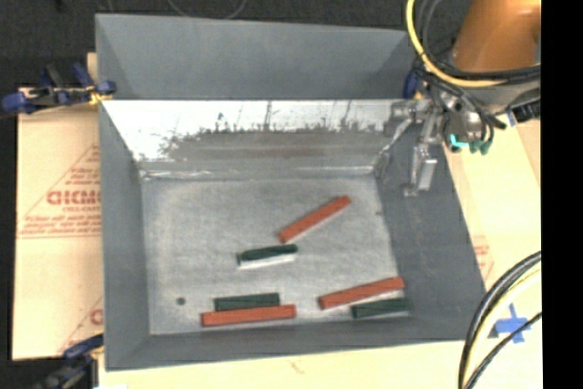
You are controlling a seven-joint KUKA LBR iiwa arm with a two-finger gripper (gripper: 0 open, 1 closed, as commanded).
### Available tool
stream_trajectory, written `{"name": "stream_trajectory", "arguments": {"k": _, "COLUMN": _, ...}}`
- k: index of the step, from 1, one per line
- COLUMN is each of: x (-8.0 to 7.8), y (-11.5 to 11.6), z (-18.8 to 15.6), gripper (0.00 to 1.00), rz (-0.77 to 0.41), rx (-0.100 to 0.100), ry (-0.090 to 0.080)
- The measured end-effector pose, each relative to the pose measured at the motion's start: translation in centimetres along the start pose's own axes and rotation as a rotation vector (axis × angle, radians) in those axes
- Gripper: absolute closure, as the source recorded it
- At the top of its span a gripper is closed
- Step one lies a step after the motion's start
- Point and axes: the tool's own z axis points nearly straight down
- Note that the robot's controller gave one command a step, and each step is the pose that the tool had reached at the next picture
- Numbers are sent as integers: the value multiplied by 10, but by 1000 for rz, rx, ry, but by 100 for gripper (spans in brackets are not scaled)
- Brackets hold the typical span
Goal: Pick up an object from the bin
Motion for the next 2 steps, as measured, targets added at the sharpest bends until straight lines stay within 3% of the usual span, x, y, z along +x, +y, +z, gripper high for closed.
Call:
{"name": "stream_trajectory", "arguments": {"k": 1, "x": 16, "y": 77, "z": 142, "gripper": 0, "rz": 107, "rx": -4, "ry": 2}}
{"name": "stream_trajectory", "arguments": {"k": 2, "x": 39, "y": 68, "z": 172, "gripper": 0, "rz": 86, "rx": 1, "ry": -2}}
